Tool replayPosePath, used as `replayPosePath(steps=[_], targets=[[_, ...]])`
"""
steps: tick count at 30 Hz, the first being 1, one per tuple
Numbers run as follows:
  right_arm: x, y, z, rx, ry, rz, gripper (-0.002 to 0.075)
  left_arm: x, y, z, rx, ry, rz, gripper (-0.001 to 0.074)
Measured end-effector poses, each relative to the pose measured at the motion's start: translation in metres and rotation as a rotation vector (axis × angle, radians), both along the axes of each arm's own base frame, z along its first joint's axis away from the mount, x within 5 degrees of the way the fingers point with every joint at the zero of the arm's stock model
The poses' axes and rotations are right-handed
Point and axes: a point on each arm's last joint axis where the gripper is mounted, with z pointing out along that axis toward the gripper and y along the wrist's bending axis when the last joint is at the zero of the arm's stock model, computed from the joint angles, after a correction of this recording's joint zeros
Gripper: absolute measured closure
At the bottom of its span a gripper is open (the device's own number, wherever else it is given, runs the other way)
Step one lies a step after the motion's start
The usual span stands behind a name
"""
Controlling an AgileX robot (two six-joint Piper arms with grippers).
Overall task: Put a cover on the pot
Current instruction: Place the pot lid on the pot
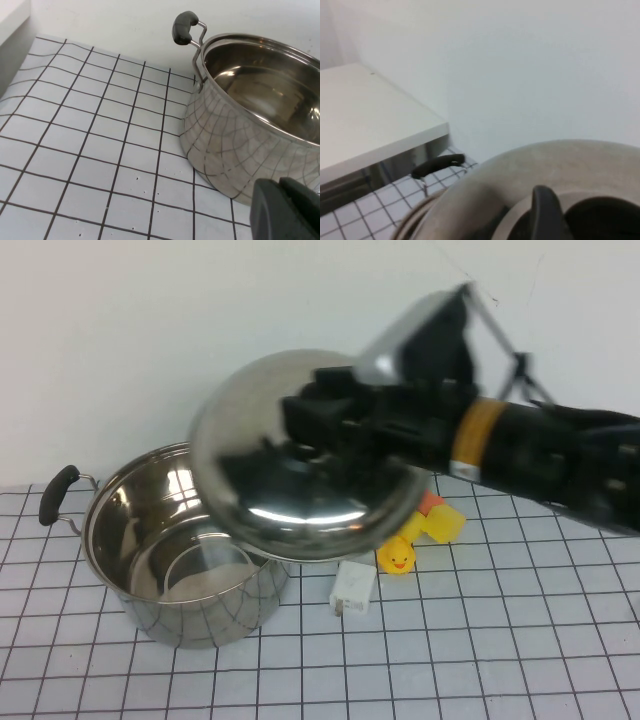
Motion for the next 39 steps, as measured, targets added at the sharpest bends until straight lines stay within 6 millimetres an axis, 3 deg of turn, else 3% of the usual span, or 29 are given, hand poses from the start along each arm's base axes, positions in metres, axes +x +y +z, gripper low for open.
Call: replayPosePath(steps=[9,15,22,33,39], targets=[[0.037,0.066,-0.017,0.035,0.037,0.139,0.0379,0.000,0.000,0.000,0.001,0.000,0.000,0.0738],[0.058,0.089,-0.037,0.027,0.085,0.172,0.0379,0.000,0.000,0.000,0.001,0.000,0.000,0.0738],[0.068,0.116,-0.057,-0.030,0.090,0.210,0.0379,0.000,0.000,0.000,0.001,0.000,0.000,0.0738],[0.080,0.130,-0.083,-0.141,0.135,0.159,0.0379,0.000,0.000,0.000,0.001,0.000,0.000,0.0738],[0.080,0.131,-0.083,-0.147,0.136,0.158,0.0379,0.000,0.000,0.000,0.001,0.000,0.000,0.0738]])
